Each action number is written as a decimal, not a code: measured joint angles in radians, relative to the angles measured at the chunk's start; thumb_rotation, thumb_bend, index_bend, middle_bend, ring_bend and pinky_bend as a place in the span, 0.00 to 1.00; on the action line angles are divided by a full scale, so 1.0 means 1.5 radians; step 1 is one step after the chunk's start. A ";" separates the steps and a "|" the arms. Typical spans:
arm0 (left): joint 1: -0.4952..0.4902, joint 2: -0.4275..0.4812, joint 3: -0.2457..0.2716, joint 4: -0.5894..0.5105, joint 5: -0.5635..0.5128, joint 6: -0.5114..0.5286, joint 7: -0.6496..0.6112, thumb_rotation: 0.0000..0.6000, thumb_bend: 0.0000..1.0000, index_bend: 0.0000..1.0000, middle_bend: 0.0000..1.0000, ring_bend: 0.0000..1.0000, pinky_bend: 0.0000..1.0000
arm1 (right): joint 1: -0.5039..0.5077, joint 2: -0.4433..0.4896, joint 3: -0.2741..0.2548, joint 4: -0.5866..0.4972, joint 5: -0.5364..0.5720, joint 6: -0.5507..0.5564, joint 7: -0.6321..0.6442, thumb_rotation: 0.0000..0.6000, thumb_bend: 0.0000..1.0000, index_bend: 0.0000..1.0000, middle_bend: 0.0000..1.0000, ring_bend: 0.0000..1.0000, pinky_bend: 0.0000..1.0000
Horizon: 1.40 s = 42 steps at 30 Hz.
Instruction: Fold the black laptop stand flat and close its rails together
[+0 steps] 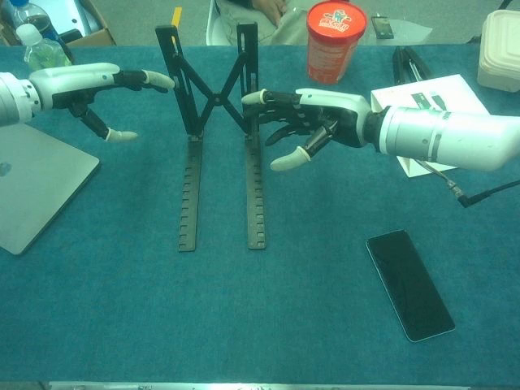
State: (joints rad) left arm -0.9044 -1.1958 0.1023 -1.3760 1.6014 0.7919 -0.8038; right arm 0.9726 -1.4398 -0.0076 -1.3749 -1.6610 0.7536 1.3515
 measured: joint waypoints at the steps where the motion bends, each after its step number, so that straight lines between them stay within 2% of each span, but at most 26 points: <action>1: 0.000 0.001 0.000 -0.001 0.000 0.000 0.000 1.00 0.32 0.06 0.09 0.00 0.00 | 0.002 -0.003 0.000 0.005 0.002 -0.001 0.001 1.00 0.09 0.00 0.09 0.01 0.18; 16: 0.003 0.005 -0.006 -0.008 0.001 -0.007 0.007 1.00 0.32 0.06 0.09 0.00 0.00 | 0.020 -0.044 0.001 0.075 0.039 -0.021 0.012 1.00 0.09 0.00 0.09 0.01 0.19; 26: 0.003 0.005 -0.010 -0.008 0.003 -0.009 0.009 1.00 0.32 0.06 0.09 0.00 0.00 | 0.027 -0.049 -0.001 0.088 0.051 -0.036 -0.024 1.00 0.09 0.00 0.09 0.01 0.19; 42: 0.006 0.005 -0.010 -0.006 0.005 -0.010 0.008 1.00 0.32 0.06 0.09 0.00 0.00 | 0.021 -0.055 0.021 0.098 0.097 -0.058 -0.086 1.00 0.09 0.00 0.09 0.01 0.18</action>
State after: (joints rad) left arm -0.8950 -1.1887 0.0872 -1.3855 1.6094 0.7771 -0.7918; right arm 1.0043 -1.5219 0.0244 -1.2271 -1.5154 0.6665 1.2231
